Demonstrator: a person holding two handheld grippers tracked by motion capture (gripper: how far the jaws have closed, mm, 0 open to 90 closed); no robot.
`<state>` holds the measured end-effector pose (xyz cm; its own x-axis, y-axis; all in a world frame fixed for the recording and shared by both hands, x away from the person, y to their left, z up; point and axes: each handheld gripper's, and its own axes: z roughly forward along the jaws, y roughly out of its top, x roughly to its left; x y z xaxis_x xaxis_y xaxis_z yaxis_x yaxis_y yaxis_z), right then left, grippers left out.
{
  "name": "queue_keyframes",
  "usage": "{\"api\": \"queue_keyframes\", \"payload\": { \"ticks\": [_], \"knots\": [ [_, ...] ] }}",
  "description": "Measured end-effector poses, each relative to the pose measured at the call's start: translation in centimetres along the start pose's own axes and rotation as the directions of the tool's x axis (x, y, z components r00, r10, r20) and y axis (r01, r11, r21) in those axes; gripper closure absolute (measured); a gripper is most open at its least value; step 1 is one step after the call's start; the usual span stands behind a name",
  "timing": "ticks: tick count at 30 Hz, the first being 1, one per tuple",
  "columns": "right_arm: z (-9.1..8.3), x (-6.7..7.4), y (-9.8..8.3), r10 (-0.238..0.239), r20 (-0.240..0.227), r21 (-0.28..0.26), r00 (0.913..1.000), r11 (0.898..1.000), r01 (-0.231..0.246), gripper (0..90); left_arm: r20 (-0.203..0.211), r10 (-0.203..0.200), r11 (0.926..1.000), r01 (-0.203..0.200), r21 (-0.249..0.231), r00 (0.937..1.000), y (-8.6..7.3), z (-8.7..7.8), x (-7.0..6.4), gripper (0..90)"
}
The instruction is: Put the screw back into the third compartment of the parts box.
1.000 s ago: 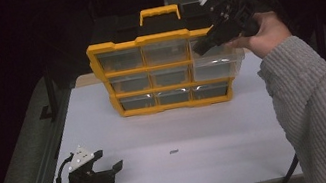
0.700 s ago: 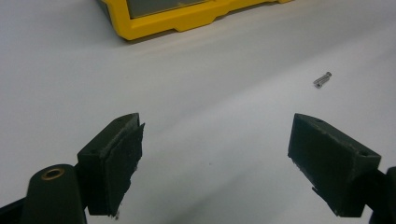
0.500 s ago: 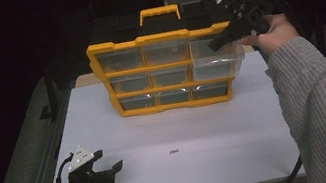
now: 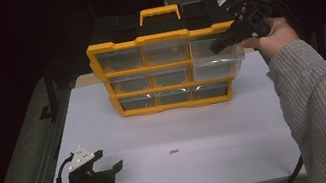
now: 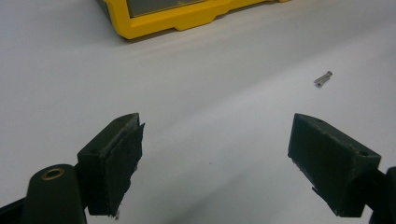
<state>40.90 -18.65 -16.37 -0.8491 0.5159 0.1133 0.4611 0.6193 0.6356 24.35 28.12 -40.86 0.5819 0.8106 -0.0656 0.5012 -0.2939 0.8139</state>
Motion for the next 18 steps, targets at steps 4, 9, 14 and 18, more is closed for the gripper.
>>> {"api": "queue_keyframes", "payload": {
  "ticks": [4, 9, 14, 18],
  "knots": [
    [-0.3, 1.3, 0.9, -0.038, -0.006, -0.016, 0.9993, 0.999, 0.037, 73.9, 0.001, -0.012, 0.9999, 0.012, -0.001, 0.9999, 0.0, 0.0, -0.2, 17.1],
    [-0.6, 3.6, 2.2, -0.093, -0.031, -0.041, 0.9952, 0.995, 0.092, 71.5, -0.001, -0.007, 1.0000, 0.007, 0.002, 1.0000, 0.0, -0.1, -0.1, 17.1],
    [-0.1, 5.9, 3.0, -0.163, -0.067, -0.052, 0.9844, 0.986, 0.160, 69.6, -0.001, -0.008, 1.0000, 0.008, -0.001, 1.0000, 0.0, -0.1, -0.1, 17.1],
    [1.1, 7.7, 2.9, -0.204, -0.109, -0.059, 0.9728, 0.978, 0.199, 68.5, -0.002, -0.008, 1.0000, 0.008, 0.000, 1.0000, 0.0, -0.1, -0.1, 17.1]
  ]
}}
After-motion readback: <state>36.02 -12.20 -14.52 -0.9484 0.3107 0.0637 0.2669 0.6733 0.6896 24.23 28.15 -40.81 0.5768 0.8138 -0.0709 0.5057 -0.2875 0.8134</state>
